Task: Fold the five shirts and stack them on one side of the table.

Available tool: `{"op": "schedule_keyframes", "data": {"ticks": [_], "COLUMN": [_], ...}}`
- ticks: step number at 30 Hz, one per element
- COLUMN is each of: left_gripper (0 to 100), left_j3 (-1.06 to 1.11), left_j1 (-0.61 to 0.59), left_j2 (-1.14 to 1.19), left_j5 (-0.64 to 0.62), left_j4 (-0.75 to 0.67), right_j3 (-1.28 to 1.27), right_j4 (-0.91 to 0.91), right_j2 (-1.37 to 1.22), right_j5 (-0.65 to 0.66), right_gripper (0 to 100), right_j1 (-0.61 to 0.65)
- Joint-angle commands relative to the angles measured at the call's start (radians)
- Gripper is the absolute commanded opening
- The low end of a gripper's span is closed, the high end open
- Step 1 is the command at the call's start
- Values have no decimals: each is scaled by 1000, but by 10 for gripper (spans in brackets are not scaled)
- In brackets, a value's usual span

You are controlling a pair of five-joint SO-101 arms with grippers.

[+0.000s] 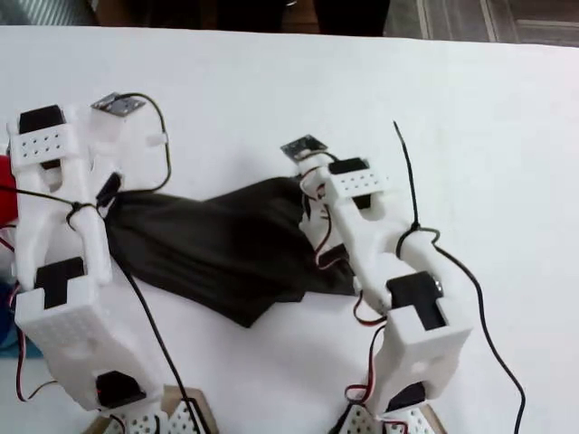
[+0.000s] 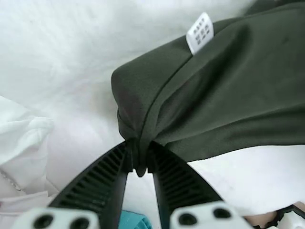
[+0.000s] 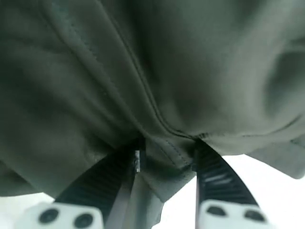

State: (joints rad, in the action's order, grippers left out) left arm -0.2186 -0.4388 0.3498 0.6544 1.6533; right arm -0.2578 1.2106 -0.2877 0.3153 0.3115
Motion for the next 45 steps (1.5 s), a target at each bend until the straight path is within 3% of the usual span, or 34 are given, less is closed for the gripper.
{"op": "schedule_keyframes", "data": {"ticks": [1,6,13,15,20,22,34,39,45], "left_gripper": [25,25,25,25,25,25,25,25,25], "left_j3": [-36,-36,-36,-36,-36,-36,-36,-36,-36], "left_j1": [8,9,9,9,9,9,6,8,5], "left_j2": [-6,-6,-6,-6,-6,-6,-6,-6,-6], "left_j5": [-3,-3,-2,-2,-2,-2,-2,-2,-2], "left_j4": [-3,-5,-8,-8,-9,-9,-3,-3,-3], "right_j3": [54,123,117,117,118,118,126,126,126], "right_j4": [5,62,65,65,65,71,120,127,128], "right_j2": [-4,-12,-13,-13,-13,-12,-4,-4,-2], "right_j5": [2,2,-3,-3,0,0,2,2,2], "right_gripper": [174,273,278,239,8,44,23,99,12], "right_j1": [-31,-50,-47,-47,-47,-48,-50,-47,-47]}}
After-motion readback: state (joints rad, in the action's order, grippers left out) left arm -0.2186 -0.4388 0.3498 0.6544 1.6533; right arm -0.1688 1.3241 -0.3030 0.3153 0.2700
